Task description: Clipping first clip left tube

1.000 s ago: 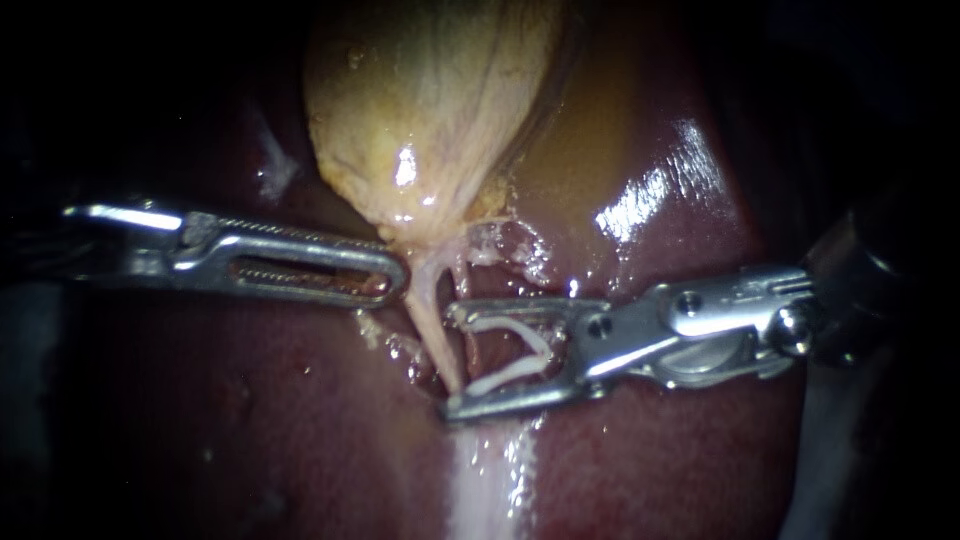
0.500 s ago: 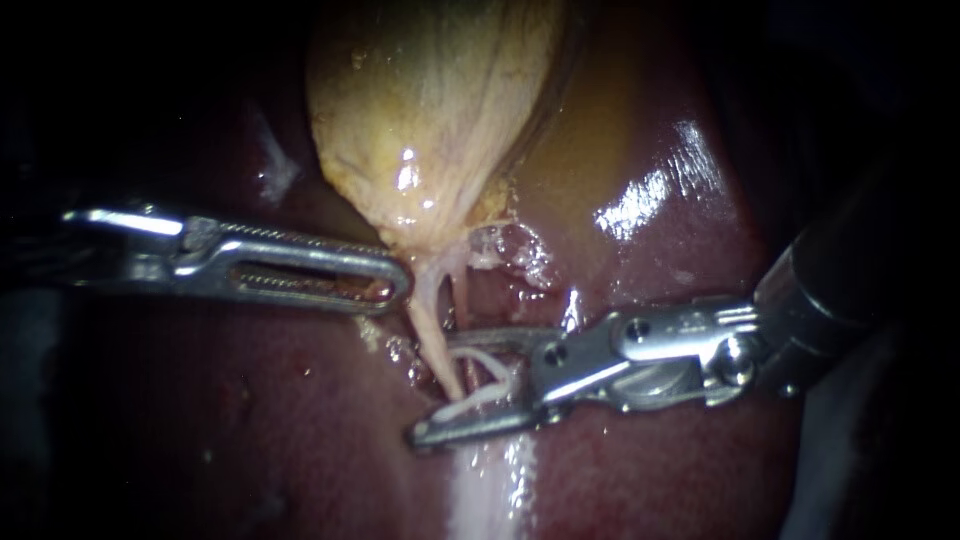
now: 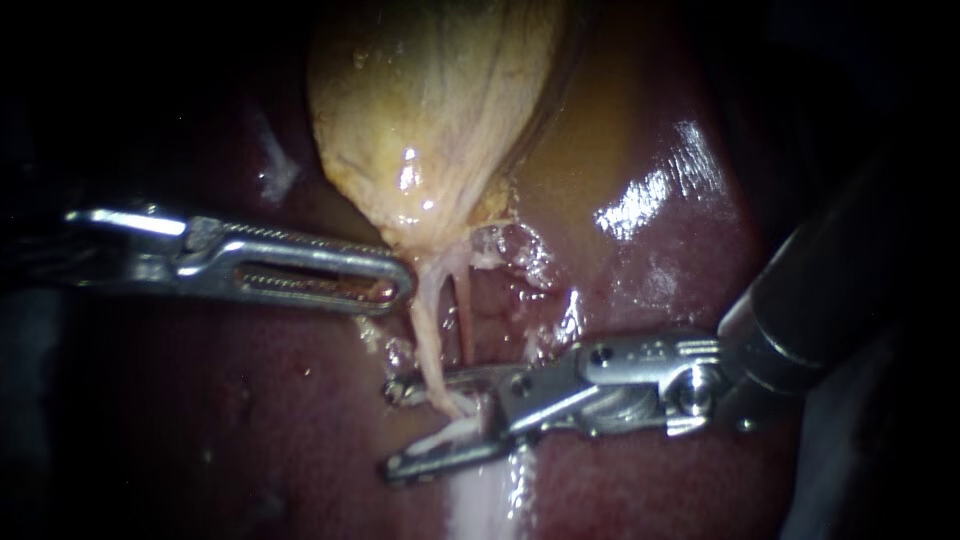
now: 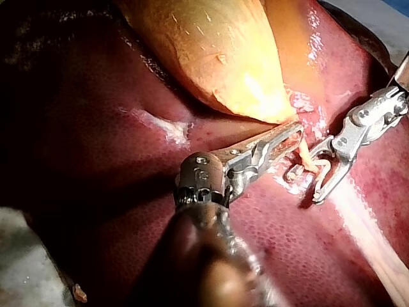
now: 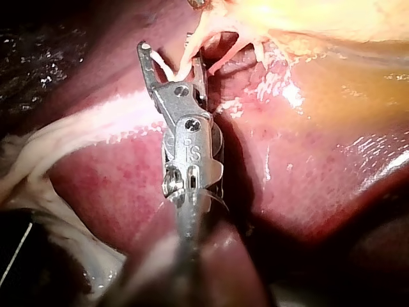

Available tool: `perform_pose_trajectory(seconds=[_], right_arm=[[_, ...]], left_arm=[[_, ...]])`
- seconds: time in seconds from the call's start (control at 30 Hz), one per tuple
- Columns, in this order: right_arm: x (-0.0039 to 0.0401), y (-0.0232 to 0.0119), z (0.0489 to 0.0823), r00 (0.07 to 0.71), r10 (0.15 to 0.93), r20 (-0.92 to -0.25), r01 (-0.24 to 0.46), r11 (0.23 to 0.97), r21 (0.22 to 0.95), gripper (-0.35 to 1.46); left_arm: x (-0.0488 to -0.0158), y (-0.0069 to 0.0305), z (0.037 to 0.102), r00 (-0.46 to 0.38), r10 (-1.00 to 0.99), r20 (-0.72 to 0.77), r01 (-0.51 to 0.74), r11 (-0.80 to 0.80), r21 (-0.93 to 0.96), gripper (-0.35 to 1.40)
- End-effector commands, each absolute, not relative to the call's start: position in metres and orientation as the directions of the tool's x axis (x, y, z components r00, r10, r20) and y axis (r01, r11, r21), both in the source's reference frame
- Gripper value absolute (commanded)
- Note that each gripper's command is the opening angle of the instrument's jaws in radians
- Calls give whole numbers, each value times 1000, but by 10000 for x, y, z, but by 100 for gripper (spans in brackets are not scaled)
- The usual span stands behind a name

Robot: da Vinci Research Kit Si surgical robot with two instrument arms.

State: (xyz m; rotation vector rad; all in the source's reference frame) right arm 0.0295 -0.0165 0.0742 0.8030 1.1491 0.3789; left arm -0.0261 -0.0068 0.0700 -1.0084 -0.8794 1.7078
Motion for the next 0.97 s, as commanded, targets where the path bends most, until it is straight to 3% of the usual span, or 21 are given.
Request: perform_pose_trajectory(seconds=[0.03,0.07,0.17,0.37,0.97], right_arm=[[294,-166,741,391,646,-656,134,665,734,2],[294,-166,741,394,657,-643,133,651,747,-14],[293,-165,742,402,661,-633,133,642,755,-35],[290,-162,746,413,693,-591,107,607,787,-35],[288,-165,748,428,694,-580,91,605,791,-35]], left_arm=[[-261,-68,701,-226,945,-237,-356,-306,-883,-35],[-261,-68,701,-226,945,-237,-356,-306,-883,-35],[-261,-68,701,-226,945,-237,-356,-306,-883,-35],[-261,-68,701,-226,945,-237,-356,-307,-883,-35],[-261,-68,701,-226,945,-237,-356,-307,-883,-35]])
